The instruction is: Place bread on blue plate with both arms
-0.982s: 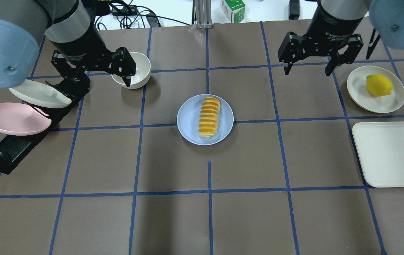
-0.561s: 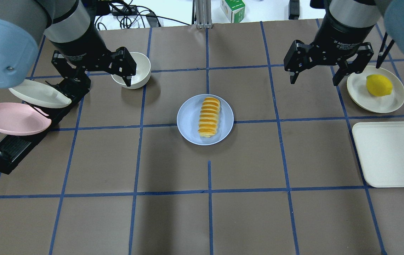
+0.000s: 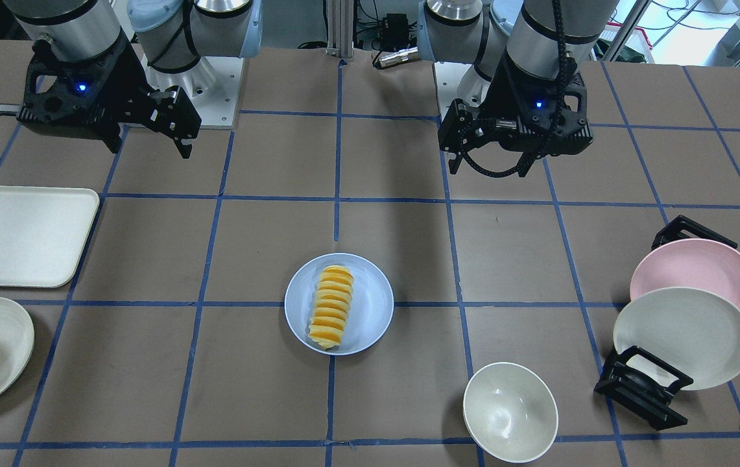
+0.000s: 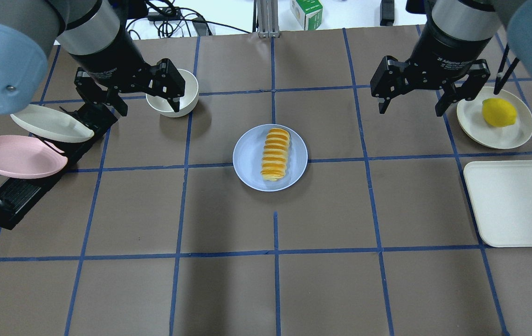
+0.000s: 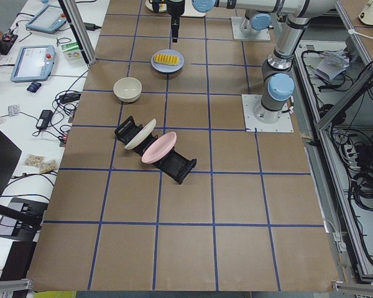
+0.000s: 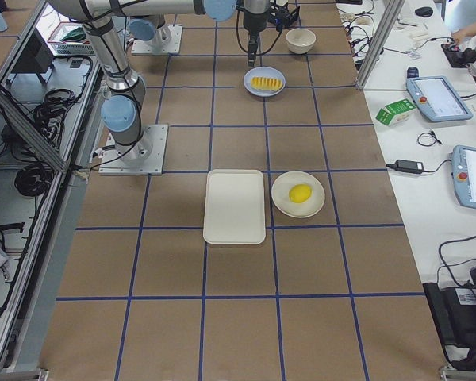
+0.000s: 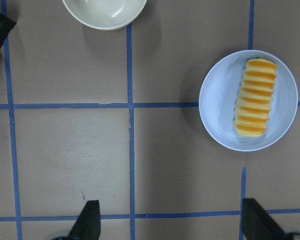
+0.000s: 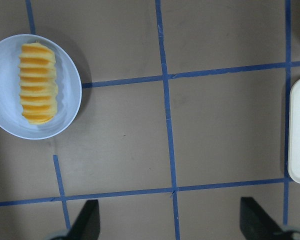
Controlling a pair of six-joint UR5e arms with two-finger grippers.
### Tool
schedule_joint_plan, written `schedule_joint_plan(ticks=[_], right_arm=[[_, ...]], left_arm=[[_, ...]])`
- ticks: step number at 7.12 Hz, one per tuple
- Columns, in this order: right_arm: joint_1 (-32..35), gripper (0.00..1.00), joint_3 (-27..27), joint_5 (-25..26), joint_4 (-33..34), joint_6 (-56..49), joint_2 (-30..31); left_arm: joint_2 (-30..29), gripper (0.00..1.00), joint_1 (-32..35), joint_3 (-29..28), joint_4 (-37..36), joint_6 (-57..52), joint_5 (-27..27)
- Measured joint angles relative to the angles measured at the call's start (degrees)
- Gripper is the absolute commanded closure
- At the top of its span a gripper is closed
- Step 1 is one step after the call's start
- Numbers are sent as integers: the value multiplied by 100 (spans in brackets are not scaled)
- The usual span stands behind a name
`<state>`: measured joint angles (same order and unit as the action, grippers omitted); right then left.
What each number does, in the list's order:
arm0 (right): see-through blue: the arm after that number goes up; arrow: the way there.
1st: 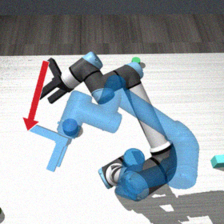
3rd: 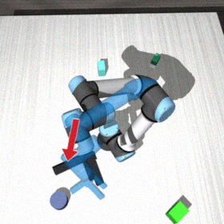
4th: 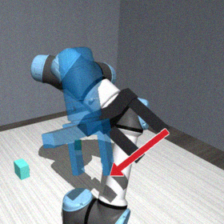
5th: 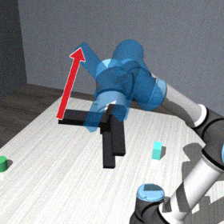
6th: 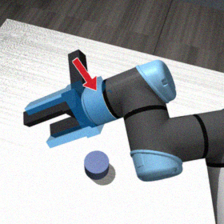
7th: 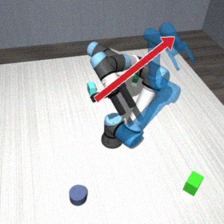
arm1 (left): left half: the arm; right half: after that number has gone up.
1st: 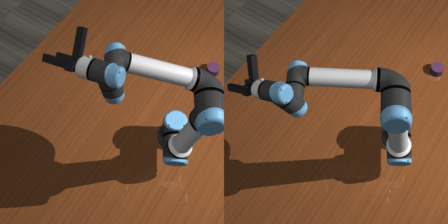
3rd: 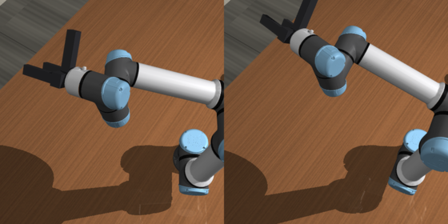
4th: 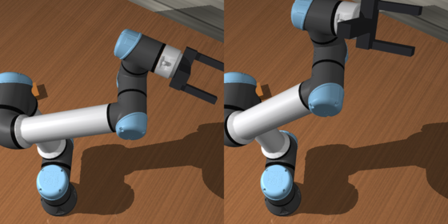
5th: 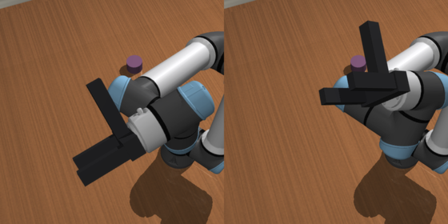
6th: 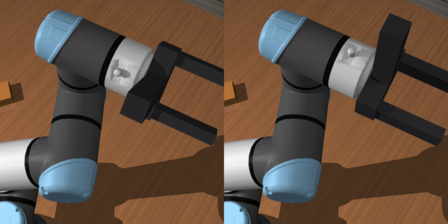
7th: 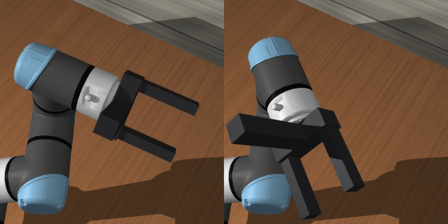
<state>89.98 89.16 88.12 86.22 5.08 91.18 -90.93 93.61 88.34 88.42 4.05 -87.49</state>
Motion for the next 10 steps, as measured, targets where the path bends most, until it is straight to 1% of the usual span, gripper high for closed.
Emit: schedule_joint_plan(ticks=[10], right_arm=[[-7,0,30,-8,12,-81,-22]], left_arm=[[12,0,-9,-2,0,0,7]])
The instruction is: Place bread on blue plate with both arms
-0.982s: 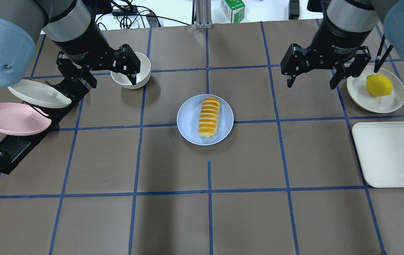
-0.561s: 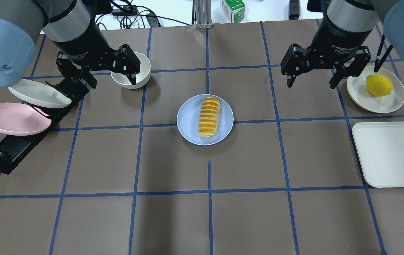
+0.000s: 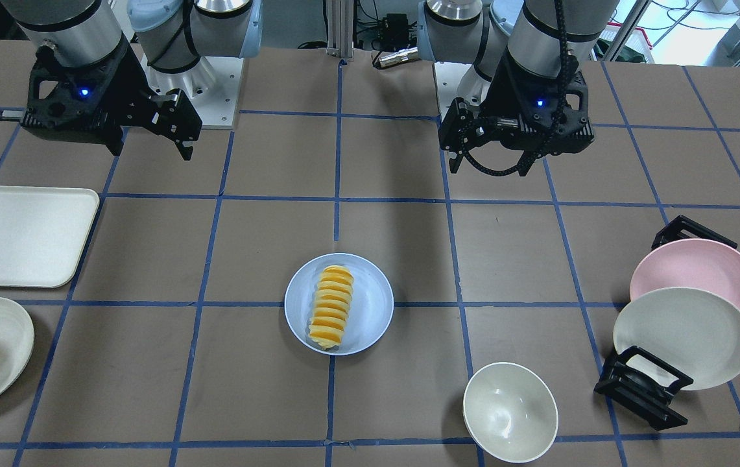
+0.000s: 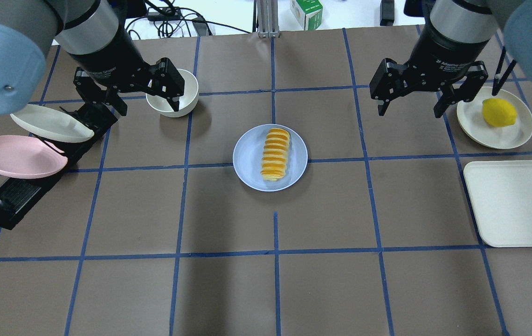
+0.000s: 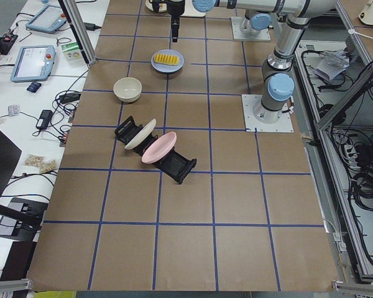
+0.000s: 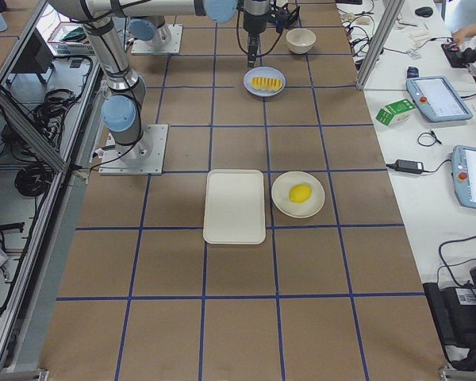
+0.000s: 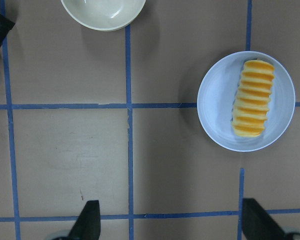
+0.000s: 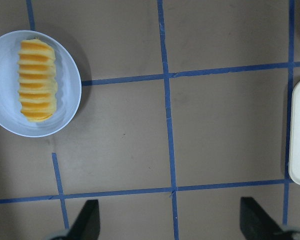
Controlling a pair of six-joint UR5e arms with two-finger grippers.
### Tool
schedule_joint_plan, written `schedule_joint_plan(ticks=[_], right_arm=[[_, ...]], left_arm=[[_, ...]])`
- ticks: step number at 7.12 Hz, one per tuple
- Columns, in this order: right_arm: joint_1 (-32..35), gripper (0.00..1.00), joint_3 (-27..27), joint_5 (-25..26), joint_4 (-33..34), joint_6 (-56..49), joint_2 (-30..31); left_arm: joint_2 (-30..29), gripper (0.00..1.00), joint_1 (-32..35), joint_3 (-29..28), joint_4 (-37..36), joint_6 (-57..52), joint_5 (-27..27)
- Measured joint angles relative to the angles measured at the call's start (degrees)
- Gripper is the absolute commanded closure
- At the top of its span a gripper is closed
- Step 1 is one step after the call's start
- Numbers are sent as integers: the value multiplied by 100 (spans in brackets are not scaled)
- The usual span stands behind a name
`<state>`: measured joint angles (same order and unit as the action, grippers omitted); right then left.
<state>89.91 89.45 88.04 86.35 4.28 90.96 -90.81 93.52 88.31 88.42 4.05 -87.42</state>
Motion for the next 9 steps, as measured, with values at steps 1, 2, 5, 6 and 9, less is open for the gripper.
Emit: schedule_joint_plan(ticks=[1,2,5,6,9], right_arm=[[0,0,-1,-2,-2,-1,5],[0,0,0,0,-3,-4,5],[-6,0,4,2,2,-12,2],[-7,0,3,2,2,-14,1],[-9,0,10,2,2,-11,-8]], left_arm=[[1,0,0,1,0,0,-2],[1,0,0,0,0,-1,-3],[-4,0,-14,-9,2,5,-5],[-6,0,-16,-6,6,2,-40],[1,0,-15,0,62,-1,-153]])
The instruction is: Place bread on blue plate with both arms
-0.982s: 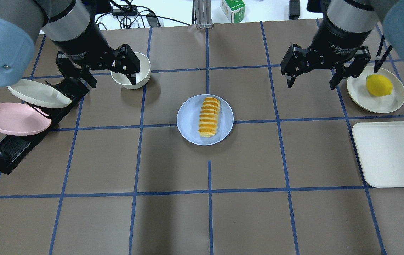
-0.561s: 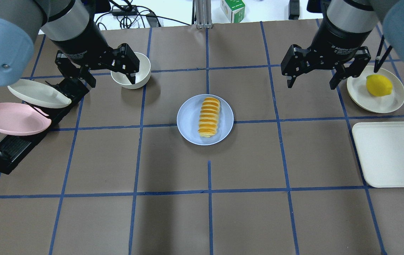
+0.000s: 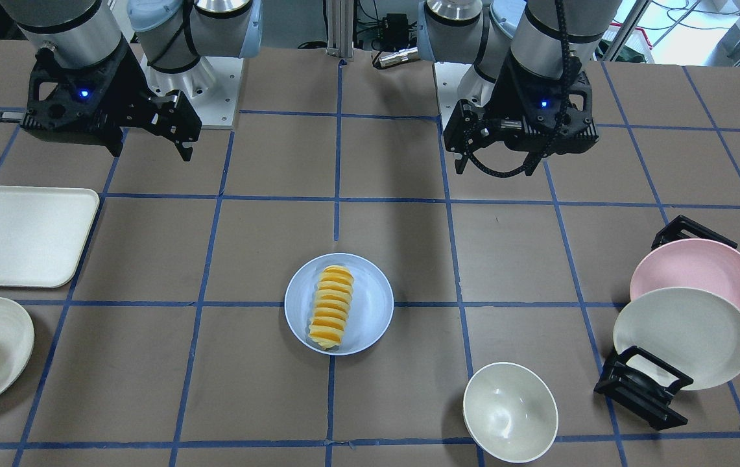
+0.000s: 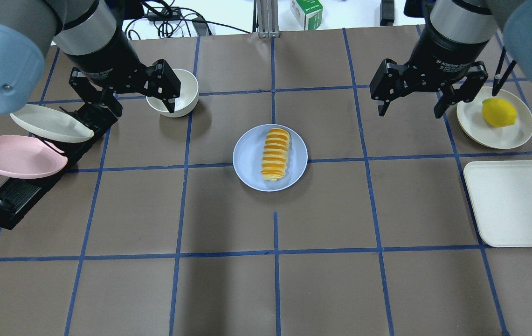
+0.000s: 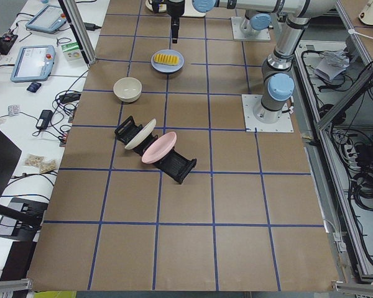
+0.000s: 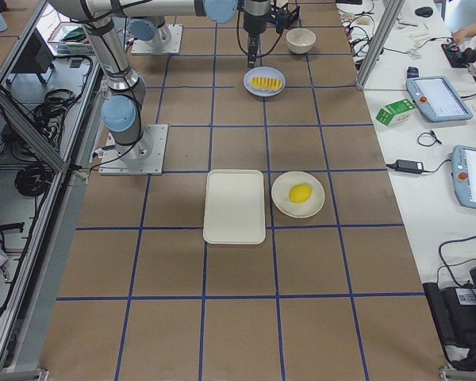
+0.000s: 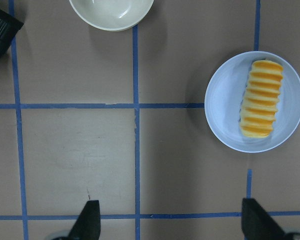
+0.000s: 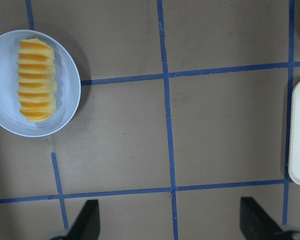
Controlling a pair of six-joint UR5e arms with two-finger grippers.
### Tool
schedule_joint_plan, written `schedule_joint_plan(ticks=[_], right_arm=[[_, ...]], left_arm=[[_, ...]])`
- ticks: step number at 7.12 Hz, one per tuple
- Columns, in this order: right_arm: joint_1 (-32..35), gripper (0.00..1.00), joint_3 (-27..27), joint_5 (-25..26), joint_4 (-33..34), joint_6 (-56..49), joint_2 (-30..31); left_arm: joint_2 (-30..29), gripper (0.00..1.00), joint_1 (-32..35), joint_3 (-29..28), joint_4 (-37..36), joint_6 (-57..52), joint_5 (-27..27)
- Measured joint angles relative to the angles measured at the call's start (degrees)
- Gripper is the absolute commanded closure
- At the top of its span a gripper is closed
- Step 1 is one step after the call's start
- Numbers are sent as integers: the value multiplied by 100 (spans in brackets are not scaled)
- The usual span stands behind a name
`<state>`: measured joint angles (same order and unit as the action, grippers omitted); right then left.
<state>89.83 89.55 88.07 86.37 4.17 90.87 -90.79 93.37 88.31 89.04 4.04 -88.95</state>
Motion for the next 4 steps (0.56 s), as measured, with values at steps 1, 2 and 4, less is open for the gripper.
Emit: schedule_joint_plan(ticks=[1,2,4], right_arm=[[-3,0,0,0,2,-2,0],[-6,0,1,0,3,-1,0],[-7,0,-2,0,1,9,1]], left_arm=[[4,0,-1,-3,25,0,-8],[6,0,0,-6,37,0,-11],[5,0,5,-18,43,0,-15]])
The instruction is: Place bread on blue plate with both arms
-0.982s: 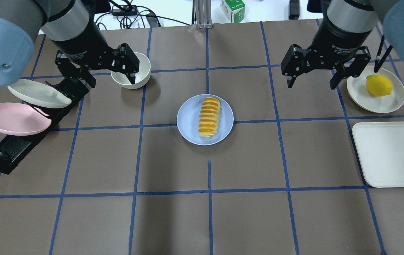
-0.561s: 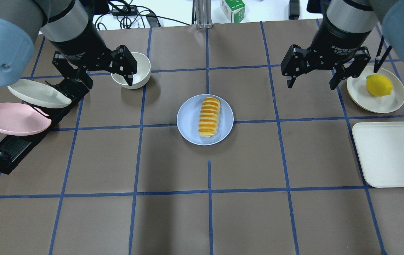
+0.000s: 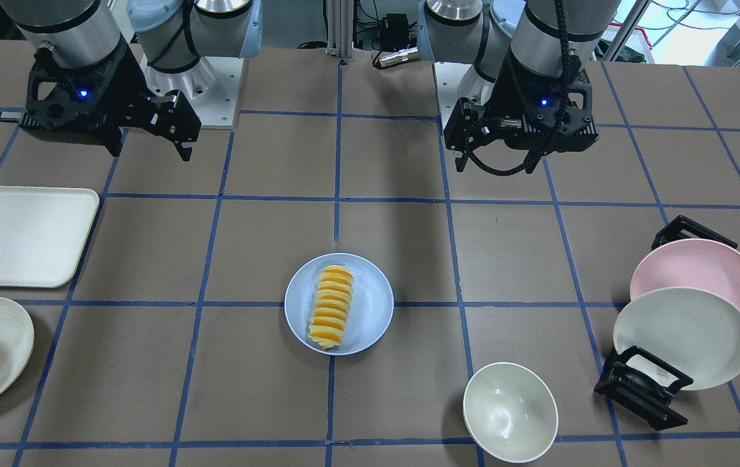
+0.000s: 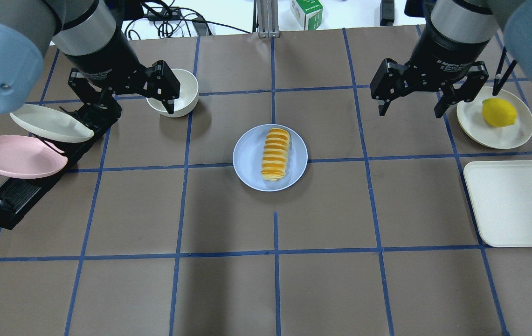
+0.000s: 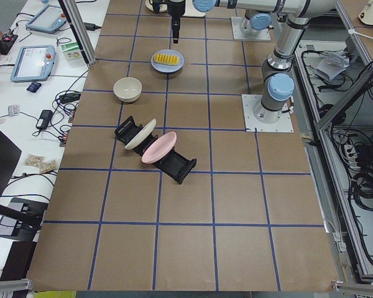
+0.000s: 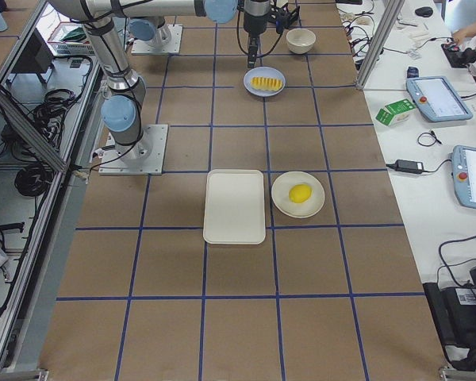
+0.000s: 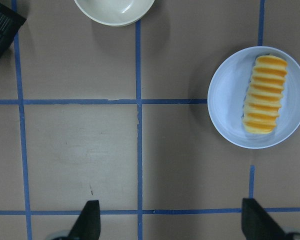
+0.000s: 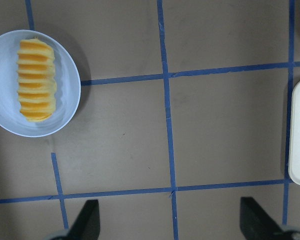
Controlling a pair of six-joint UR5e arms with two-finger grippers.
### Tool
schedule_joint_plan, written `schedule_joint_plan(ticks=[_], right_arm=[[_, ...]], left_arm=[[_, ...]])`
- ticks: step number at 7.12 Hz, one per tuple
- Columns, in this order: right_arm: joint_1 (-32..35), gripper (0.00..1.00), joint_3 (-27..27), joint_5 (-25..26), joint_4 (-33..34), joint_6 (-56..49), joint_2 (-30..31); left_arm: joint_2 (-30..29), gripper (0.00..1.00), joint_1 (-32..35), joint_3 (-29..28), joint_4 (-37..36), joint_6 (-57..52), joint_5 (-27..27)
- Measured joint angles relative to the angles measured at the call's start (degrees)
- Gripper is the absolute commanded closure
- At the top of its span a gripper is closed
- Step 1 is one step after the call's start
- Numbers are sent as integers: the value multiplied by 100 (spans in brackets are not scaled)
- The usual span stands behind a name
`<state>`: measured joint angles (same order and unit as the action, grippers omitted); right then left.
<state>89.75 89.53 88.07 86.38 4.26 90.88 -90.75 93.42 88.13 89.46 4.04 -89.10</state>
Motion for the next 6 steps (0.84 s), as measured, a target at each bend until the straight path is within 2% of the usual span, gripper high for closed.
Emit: schedule_joint_plan(ticks=[6], right_arm=[[7,0,22,2,-1,57,-24]], left_arm=[[12,0,8,-1,-8,-87,-124]])
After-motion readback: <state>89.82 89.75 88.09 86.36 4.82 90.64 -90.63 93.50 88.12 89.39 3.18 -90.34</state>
